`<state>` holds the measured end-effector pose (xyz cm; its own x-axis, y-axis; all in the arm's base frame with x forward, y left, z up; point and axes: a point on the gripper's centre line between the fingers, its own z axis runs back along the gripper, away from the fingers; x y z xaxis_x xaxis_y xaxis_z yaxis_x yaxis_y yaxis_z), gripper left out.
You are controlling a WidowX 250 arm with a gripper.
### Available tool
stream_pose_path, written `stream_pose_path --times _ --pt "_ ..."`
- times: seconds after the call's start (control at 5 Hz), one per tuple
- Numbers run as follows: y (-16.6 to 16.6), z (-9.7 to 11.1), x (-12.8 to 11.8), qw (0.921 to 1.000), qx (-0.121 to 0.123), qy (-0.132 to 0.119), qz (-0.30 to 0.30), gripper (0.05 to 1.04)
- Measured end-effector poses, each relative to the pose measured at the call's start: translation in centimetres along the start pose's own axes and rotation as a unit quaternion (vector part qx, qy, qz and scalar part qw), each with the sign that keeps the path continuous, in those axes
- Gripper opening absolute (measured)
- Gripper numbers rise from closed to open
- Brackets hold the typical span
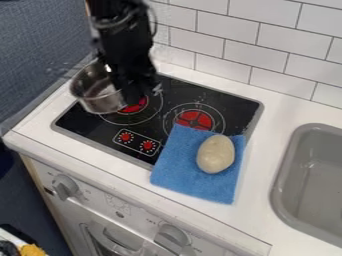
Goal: Moved the silver pot on the lower left side
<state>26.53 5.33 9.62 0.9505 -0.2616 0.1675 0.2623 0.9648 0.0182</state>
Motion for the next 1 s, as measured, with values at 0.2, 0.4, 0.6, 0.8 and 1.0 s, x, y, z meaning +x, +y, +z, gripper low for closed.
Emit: stream_pose_path --times 0.2,0.4,0.6,0.8,1.0 --pt "1.4 -2.7 0.0 0.9996 -0.011 0.023 0.015 0.078" --pt "2.3 -4.1 0.1 0.9989 -0.013 0.038 0.022 0.078" --pt "2.7 -4.6 -0.4 0.9983 -0.005 0.052 0.028 0.078" --pt "2.7 -5.7 -1.2 0.9966 -0.008 0.075 0.033 0.078" --pt "2.8 -5.9 -2.2 0.9951 -0.008 0.090 0.040 0.078"
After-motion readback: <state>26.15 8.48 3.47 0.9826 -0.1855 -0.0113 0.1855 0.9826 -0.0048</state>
